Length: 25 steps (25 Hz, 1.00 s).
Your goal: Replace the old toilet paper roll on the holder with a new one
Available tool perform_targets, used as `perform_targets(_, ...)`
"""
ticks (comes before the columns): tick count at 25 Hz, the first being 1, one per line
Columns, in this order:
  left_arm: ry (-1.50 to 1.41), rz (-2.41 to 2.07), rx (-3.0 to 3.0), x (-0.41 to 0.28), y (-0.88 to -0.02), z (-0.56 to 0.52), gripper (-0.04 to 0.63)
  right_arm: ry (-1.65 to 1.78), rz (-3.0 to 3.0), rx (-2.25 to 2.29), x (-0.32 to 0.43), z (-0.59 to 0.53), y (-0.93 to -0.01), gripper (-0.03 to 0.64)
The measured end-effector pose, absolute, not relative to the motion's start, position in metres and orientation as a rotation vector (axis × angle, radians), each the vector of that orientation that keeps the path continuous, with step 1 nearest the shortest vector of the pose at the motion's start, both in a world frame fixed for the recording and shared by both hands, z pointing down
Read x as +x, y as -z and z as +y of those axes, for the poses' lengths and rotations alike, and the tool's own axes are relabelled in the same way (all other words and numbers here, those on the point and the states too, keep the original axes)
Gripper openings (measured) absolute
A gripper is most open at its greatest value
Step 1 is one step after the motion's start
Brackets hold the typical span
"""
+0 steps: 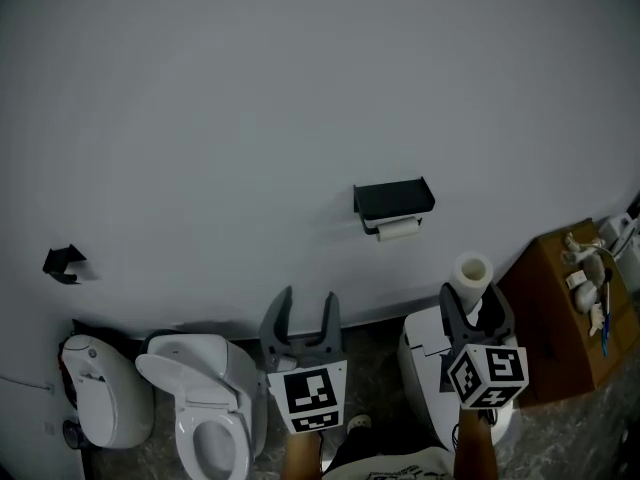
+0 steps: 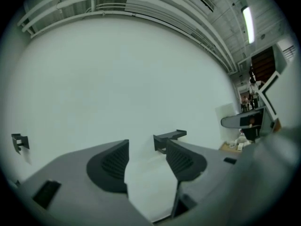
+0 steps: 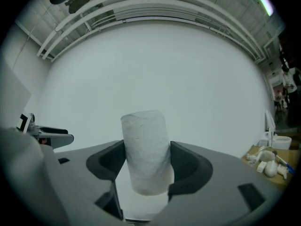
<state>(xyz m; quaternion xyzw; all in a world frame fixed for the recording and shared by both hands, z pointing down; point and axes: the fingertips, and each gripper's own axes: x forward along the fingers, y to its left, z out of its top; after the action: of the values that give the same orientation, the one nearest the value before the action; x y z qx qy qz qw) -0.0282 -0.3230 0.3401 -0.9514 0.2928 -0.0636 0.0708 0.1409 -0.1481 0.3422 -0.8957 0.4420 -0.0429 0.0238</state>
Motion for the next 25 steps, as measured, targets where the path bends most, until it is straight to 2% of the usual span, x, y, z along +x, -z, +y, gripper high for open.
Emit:
perform_targets(11, 0.214, 0.832, -2.875, 0.007, -0.345, -0.335, 0.229, 0.168, 1.327, -2.782, 0.171, -0.158, -0.351, 0.305)
perform_targets(25, 0.379, 0.688, -2.742, 0.091, -0.365, -0.339, 0.229, 0.203, 1.296, -2.792, 0.232, -0.167, -0.361, 0.305)
